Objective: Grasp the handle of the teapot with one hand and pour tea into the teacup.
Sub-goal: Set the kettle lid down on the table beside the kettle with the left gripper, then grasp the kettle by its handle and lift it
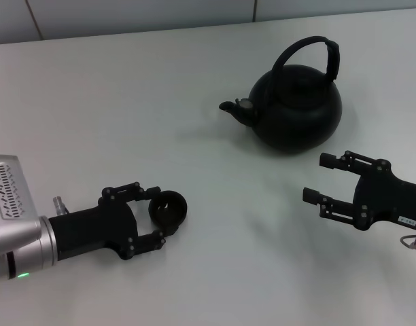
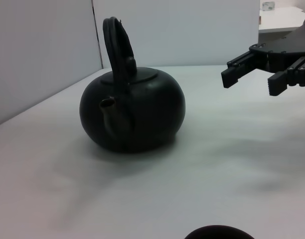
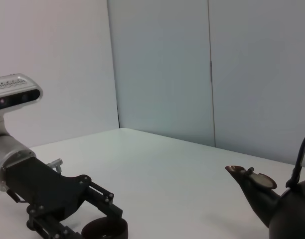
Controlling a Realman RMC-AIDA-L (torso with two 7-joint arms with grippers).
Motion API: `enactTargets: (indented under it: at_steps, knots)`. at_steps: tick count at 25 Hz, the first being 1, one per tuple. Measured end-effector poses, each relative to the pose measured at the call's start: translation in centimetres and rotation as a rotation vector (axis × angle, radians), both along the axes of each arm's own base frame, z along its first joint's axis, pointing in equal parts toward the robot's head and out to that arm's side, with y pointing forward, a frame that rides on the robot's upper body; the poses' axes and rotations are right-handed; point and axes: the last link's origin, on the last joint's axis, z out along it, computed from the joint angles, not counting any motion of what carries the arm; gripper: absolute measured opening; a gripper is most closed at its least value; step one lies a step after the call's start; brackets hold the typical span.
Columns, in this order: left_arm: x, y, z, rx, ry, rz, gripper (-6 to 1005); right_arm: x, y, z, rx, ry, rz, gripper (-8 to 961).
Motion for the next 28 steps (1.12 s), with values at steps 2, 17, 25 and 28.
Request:
enactTargets:
  at_steps: [2,17,25,28]
  knots:
    - [-0.1,0.0,0.0,0.001,0.001,0.002,818,0.0,0.0,0.0,0.000,0.000,0.000,725]
    - [0.1,-0.2,2.7,0.064,-0.117,0.008,862,-0.1,0.3,0.0,0.002,-0.004,0.002,724]
    - [-1.8,-3.3,10.3,0.064,-0.310,0.048,862,-0.4,0.8,0.0,0.003,-0.006,0.015,723]
    - [-3.6,-5.9,13.9,0.102,-0.369,0.066,862,-0.6,1.0,0.0,0.003,-0.006,0.021,723]
